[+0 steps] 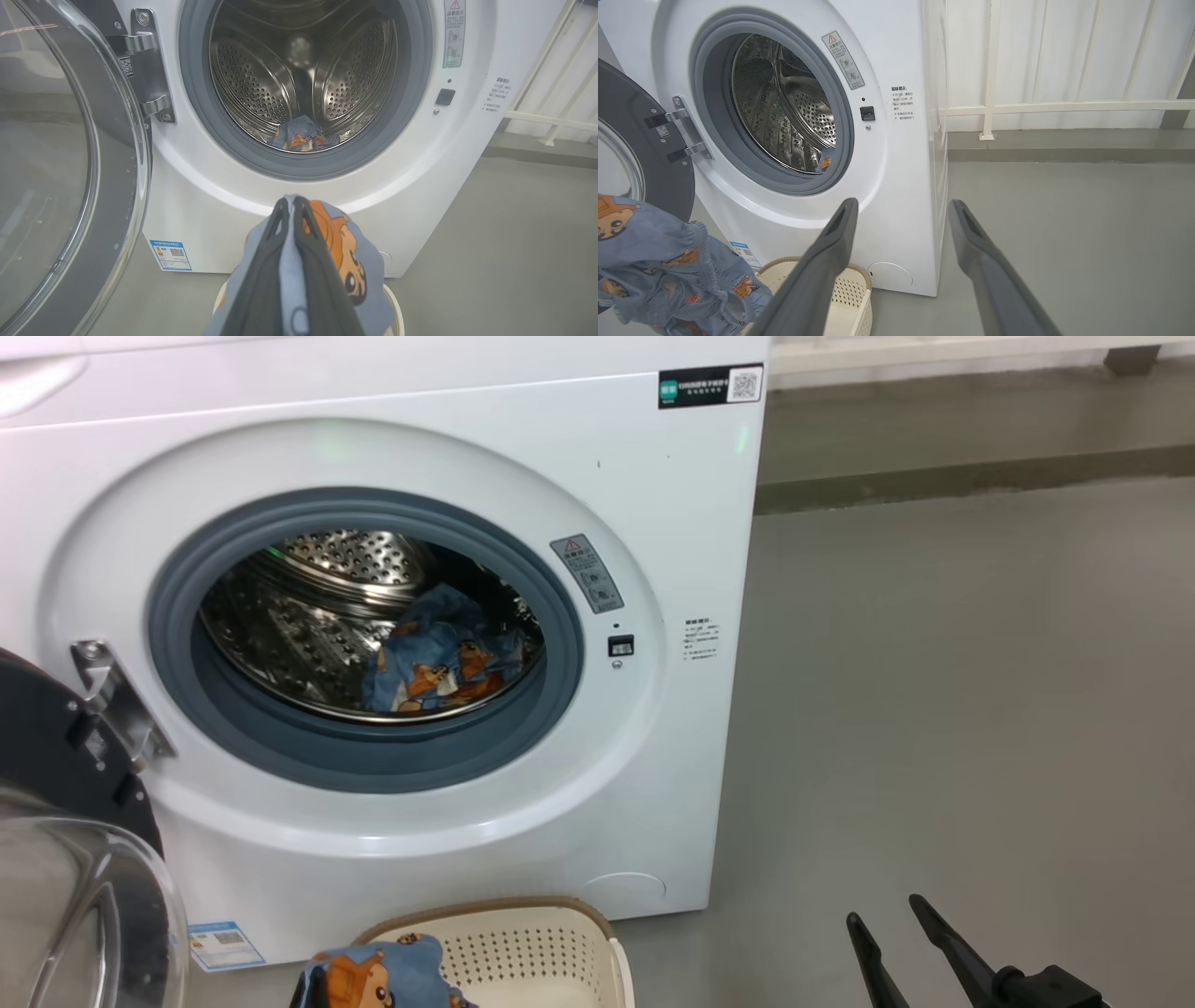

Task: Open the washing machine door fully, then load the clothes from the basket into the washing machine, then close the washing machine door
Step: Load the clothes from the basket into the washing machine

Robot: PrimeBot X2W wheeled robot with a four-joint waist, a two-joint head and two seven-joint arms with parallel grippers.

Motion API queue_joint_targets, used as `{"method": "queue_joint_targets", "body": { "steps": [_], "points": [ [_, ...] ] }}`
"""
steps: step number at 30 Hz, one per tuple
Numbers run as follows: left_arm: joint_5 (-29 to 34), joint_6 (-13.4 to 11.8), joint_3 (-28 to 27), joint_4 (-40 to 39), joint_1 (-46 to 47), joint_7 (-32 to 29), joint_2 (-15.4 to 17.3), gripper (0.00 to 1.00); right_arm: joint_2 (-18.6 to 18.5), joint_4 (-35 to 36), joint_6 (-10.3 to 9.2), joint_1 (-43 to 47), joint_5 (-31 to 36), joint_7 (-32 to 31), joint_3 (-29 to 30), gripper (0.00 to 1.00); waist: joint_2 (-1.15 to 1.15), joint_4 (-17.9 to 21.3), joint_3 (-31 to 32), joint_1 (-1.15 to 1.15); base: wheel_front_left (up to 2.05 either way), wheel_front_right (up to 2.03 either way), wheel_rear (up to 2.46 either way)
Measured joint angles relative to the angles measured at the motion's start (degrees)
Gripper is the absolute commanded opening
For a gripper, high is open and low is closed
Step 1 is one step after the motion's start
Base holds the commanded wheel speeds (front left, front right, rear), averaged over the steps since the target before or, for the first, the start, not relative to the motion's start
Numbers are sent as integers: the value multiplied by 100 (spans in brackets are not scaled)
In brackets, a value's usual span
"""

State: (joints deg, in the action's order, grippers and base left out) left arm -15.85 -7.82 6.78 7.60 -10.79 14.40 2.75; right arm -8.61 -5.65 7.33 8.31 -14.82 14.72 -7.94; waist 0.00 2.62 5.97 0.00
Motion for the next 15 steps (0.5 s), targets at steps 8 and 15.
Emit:
{"method": "queue_joint_targets", "body": {
  "steps": [8,15],
  "points": [
    [0,-38,35,-98,-148,0,0,0,-19,-37,0,1,-5,0,-75,100,0,-73,84,0,0,0,0],
    [0,-51,44,-275,-207,0,1,0,-34,-44,0,1,-24,0,-116,100,0,-56,58,0,0,0,0]
  ]
}}
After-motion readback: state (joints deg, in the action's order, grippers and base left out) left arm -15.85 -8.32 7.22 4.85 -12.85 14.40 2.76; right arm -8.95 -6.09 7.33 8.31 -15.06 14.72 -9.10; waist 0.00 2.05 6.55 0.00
